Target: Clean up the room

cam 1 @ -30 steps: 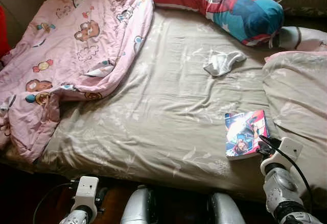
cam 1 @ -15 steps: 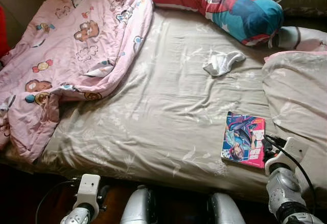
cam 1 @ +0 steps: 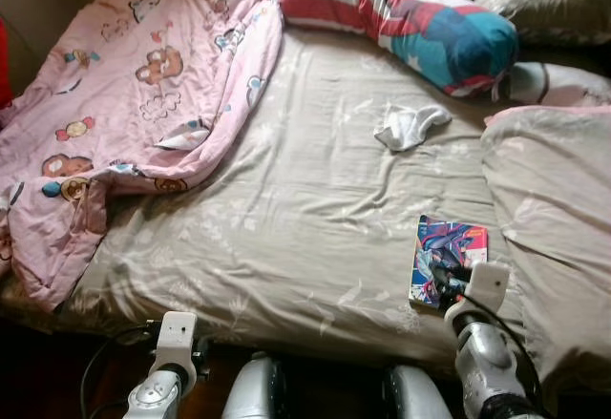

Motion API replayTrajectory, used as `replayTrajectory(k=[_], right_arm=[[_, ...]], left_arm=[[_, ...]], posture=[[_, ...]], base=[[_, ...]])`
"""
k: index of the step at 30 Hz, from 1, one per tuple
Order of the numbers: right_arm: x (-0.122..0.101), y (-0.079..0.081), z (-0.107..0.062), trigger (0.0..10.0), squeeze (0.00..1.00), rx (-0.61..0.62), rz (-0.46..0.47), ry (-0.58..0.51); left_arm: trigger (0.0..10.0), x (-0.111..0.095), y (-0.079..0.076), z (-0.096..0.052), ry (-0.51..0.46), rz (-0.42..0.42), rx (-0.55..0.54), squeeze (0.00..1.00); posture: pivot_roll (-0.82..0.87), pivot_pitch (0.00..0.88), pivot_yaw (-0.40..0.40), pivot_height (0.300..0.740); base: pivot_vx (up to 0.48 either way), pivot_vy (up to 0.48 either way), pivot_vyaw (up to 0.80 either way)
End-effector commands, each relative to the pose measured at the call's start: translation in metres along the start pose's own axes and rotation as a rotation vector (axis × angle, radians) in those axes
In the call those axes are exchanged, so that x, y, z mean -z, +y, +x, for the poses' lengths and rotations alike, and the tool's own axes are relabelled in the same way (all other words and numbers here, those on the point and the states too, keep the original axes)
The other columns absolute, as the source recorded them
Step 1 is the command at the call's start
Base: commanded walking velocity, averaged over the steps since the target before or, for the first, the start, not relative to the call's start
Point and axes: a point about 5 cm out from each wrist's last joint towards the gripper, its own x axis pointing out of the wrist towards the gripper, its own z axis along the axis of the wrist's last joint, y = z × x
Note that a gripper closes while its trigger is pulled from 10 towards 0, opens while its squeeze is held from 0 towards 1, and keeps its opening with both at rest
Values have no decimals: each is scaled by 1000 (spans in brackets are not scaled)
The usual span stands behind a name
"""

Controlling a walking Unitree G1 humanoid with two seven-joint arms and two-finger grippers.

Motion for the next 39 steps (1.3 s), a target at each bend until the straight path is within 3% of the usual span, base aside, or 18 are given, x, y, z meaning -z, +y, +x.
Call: replayTrajectory(k=[1,4,11,19,23,27,39], right_arm=[[19,2,-7,10000,0,-18,-11,83],[33,-1,-13,10000,0,-18,-54,155],[56,-7,-24,10000,0,-5,-71,285],[77,-9,-36,10000,0,19,-92,394],[84,-9,-42,10000,0,22,-52,417],[93,-7,-48,10000,0,-18,-121,462],[105,-16,-60,10000,0,7,-121,497]], left_arm=[[10000,10,2,-3,48,-26,-22,0],[10000,8,0,-1,44,-35,-25,0],[10000,23,1,-6,103,-54,-49,0],[10000,41,-1,-13,180,-67,-58,0],[10000,49,-4,-16,210,-79,-59,0],[10000,54,-6,-19,227,-89,-60,0],[10000,63,-4,-23,268,-107,-67,0]], posture=[[-25,103,74,676],[4,86,60,701],[38,73,34,740],[18,82,27,740],[8,96,15,740],[-20,107,10,740],[-35,106,5,740]], base=[[0,0,0],[0,0,0],[0,0,0],[0,0,0],[0,0,0],[0,0,0],[0,67,0]])
